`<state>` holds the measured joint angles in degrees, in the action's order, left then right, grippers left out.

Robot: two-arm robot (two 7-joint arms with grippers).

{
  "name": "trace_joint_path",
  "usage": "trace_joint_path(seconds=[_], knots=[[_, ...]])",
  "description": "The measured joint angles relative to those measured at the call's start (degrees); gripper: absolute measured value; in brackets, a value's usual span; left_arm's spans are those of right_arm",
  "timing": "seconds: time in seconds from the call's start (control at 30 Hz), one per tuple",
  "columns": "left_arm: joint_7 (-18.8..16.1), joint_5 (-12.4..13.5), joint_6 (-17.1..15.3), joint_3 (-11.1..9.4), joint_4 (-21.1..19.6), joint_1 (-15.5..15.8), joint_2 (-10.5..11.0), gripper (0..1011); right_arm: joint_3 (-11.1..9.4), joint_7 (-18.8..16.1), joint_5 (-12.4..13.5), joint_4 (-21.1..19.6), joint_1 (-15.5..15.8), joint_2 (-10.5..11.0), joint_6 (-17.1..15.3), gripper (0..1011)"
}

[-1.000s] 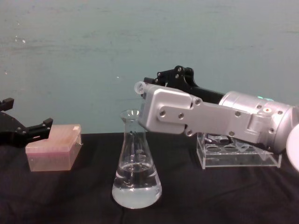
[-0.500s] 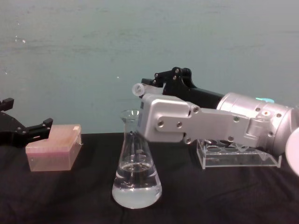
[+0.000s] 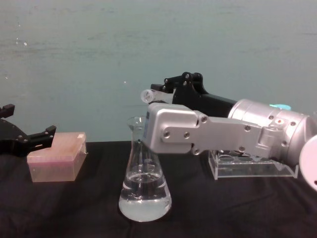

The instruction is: Pour the liquid from the test tube into the beaker using one hand.

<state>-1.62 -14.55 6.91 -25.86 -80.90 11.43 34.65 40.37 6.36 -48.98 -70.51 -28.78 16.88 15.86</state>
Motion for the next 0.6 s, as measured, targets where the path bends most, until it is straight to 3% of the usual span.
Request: trace_joint_path(seconds=[0.6], knots=[[0.0,0.0,0.0,0.0,0.0,0.0,0.0,1000,1.1,2.6,-2.3,0.7,-0.7,0.4,0.2,209]])
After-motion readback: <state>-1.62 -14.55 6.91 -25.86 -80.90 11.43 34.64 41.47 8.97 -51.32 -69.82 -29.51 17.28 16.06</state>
